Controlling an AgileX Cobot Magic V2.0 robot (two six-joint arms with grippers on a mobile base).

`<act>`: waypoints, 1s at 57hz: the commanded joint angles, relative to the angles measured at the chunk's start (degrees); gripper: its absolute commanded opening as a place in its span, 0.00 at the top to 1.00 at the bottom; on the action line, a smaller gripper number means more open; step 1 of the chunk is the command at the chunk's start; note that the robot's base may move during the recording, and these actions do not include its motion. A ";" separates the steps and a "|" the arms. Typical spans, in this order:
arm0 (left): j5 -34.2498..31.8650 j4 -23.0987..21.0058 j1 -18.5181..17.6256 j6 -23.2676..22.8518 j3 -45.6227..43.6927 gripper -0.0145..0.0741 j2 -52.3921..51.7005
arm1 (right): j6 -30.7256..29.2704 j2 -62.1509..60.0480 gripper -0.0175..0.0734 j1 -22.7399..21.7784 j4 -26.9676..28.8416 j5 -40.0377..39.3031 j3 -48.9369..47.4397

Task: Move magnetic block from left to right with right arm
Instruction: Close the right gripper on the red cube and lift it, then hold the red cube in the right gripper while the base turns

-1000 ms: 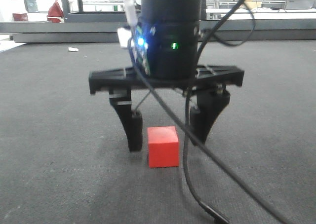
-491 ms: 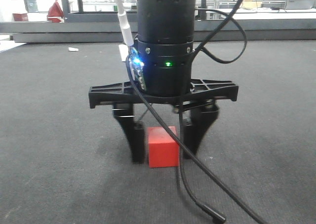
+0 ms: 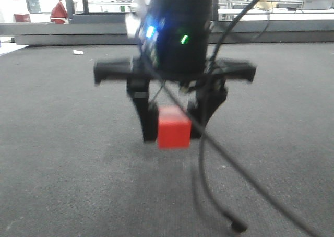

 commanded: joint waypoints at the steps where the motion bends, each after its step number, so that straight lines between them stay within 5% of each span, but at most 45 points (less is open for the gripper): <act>1: -4.86 -0.15 -0.02 -0.45 0.59 0.98 -0.31 | -2.91 -7.00 0.44 -1.40 -1.44 -4.02 2.61; 23: -4.86 -0.15 -0.02 -0.45 0.59 0.98 -0.31 | -19.71 -28.14 0.44 -16.13 2.93 -17.42 28.38; 37: -4.86 -0.15 -0.02 -0.45 0.59 0.98 -0.31 | -31.36 -40.91 0.44 -30.16 7.94 -24.16 41.22; 38: -4.86 -0.15 -0.02 -0.45 0.59 0.98 -0.31 | -37.74 -48.81 0.44 -38.29 11.58 -30.96 47.64; 47: -4.86 -0.15 -0.02 -0.45 0.59 0.98 -0.31 | -45.44 -56.65 0.44 -42.78 11.34 -40.08 54.20; 57: -4.86 -0.15 -0.02 -0.45 0.59 0.98 -0.31 | -46.14 -64.72 0.44 -44.27 9.05 -50.32 60.06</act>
